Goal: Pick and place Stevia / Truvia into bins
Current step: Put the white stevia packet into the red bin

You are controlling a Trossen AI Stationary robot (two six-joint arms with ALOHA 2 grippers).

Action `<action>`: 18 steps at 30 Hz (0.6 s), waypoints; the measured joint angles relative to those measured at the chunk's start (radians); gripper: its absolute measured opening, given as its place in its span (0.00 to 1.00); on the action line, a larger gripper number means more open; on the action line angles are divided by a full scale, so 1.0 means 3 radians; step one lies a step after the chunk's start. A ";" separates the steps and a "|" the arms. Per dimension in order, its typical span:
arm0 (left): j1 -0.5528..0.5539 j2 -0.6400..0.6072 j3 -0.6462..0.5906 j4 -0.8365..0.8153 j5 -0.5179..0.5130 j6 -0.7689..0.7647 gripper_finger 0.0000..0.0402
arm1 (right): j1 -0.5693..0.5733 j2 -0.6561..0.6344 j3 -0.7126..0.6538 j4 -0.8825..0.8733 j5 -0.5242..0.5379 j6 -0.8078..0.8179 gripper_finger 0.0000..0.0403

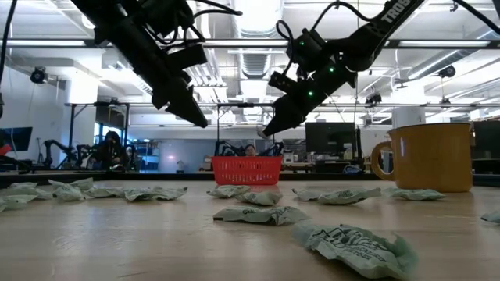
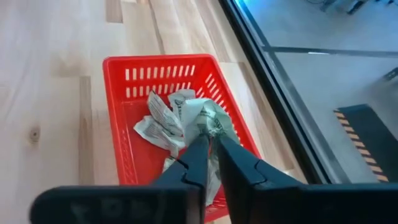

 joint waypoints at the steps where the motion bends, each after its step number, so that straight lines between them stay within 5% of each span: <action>1: 0.0000 0.0000 0.0000 0.0000 0.0000 0.0000 0.22 | 0.0001 0.0000 0.0000 0.0000 -0.0002 0.0005 0.11; 11: 0.0000 0.0000 -0.0010 -0.0121 0.0166 -0.0263 0.22 | 0.0008 -0.0026 0.0000 -0.0078 -0.0005 -0.0013 0.30; 18: -0.0016 0.0062 -0.0016 -0.0490 0.1116 -0.0650 0.22 | 0.0137 -0.0162 -0.0001 -0.0827 -0.0228 -0.0188 0.33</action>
